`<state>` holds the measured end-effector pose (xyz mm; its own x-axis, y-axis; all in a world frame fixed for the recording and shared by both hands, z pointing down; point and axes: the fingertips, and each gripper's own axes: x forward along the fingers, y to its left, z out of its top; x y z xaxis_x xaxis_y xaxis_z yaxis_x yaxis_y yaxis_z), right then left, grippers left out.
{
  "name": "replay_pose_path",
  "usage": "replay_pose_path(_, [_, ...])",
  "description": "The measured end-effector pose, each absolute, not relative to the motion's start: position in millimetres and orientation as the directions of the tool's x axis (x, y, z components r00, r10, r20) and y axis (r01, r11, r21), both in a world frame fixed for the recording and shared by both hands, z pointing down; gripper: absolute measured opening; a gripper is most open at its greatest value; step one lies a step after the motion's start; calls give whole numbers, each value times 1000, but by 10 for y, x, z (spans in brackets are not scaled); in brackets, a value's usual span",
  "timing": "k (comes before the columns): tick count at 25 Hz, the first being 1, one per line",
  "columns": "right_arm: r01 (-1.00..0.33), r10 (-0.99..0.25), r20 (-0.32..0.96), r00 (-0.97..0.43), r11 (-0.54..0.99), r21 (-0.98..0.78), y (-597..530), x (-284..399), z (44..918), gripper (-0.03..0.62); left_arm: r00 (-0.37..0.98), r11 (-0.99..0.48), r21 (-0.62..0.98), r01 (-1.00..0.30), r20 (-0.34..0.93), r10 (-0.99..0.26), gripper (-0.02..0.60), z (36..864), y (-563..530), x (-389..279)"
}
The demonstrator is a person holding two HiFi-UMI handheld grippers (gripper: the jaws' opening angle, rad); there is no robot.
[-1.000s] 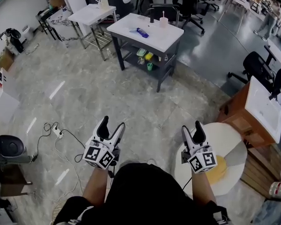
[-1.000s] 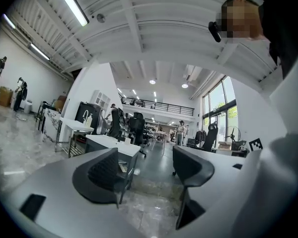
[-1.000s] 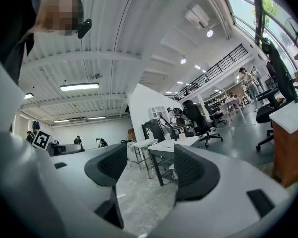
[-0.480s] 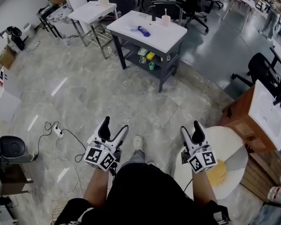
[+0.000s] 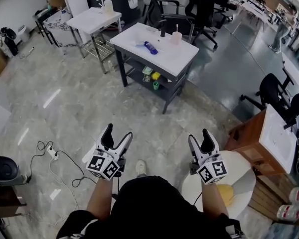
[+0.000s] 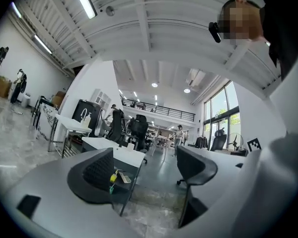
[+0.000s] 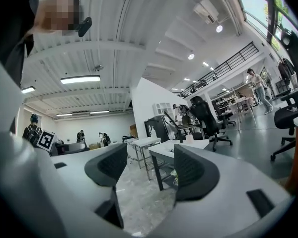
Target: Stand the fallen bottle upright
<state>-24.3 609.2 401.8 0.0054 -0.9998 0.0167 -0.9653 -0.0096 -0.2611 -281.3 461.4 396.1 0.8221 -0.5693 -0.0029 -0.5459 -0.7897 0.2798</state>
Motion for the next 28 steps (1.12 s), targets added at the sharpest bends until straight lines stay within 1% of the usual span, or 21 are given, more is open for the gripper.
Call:
replay_pose_path(6, [-964, -999, 32, 10, -18, -266, 5415, -241, 4012, 287, 826, -787, 299, -540, 8, -564, 394, 4015, 3964, -2888])
replay_pose_path(15, [-956, -997, 74, -23, 0, -292, 4715, -544, 4214, 287, 833, -786, 318, -529, 20, -553, 396, 4162, 3339, -3055])
replay_pose_path(19, [-959, -993, 113, -27, -6, -283, 4545, -501, 4331, 287, 829, -774, 338, -535, 33, -558, 396, 4276, 3219, -3116])
replay_pose_path(23, [-957, -995, 100, -29, -2, -291, 4286, -453, 4349, 287, 817, -753, 364, -548, 40, -575, 396, 4364, 2997, -3149])
replay_pose_path(28, [-960, -993, 99, -64, 34, -279, 3893, -324, 4372, 287, 807, -748, 353, -562, 35, -590, 396, 4342, 2696, -2991])
